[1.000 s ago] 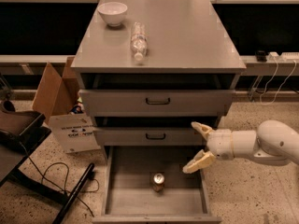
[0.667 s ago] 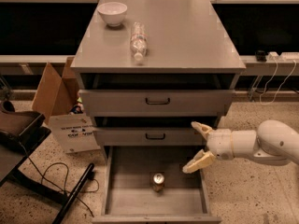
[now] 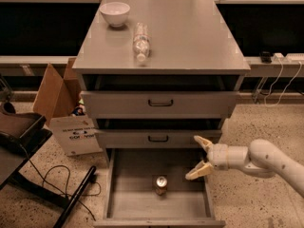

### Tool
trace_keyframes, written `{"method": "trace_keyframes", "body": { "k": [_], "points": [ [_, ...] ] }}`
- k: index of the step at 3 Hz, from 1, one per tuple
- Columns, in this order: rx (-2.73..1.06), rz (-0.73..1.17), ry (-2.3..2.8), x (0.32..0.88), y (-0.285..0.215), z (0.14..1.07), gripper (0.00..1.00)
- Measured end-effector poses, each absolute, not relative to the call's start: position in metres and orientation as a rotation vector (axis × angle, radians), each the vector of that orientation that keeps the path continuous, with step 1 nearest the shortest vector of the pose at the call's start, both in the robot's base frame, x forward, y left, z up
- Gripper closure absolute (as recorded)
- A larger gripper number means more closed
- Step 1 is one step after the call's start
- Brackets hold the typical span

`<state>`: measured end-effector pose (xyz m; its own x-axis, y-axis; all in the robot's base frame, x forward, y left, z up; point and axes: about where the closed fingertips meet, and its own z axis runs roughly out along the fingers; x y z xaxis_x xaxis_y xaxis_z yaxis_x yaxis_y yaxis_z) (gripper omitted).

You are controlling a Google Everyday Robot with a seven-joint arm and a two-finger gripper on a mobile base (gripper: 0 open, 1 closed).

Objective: Pick orange can from bottom drawer and place on counter

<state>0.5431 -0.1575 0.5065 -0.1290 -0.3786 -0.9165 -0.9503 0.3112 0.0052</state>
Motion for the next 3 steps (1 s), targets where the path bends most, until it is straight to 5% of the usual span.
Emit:
{"method": "trace_keyframes", "body": {
  "k": [3],
  "points": [
    [-1.156,0.799,1.677,0.587,-0.189,0.361,0.00]
  ]
}}
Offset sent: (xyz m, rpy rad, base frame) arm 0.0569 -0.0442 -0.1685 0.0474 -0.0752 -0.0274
